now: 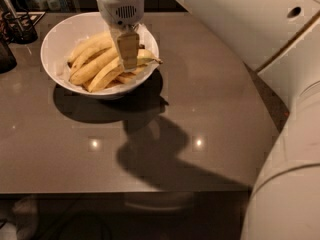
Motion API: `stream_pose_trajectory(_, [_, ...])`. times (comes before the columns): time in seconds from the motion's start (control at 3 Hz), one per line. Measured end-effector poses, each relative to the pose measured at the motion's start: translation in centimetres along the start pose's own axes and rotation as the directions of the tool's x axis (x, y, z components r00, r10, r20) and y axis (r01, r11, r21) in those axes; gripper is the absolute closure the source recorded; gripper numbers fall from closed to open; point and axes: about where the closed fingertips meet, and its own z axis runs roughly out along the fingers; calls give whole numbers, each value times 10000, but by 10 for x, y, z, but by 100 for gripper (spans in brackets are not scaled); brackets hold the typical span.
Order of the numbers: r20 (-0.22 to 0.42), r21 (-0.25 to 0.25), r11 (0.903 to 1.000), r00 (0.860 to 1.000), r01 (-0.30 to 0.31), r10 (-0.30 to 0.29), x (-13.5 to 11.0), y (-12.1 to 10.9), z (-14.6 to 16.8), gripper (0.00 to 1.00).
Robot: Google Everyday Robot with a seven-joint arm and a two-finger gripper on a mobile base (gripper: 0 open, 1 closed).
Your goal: Pick banana from white bowl
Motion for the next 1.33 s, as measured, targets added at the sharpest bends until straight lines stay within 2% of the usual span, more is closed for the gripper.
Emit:
stream_pose_trajectory(0.67, [-215,-216,9995,9995,243,-247,-5,-14,21,39])
stream_pose_trajectory(1.33, [-361,-624,9956,9968,696,-720,-16,-14,44,40])
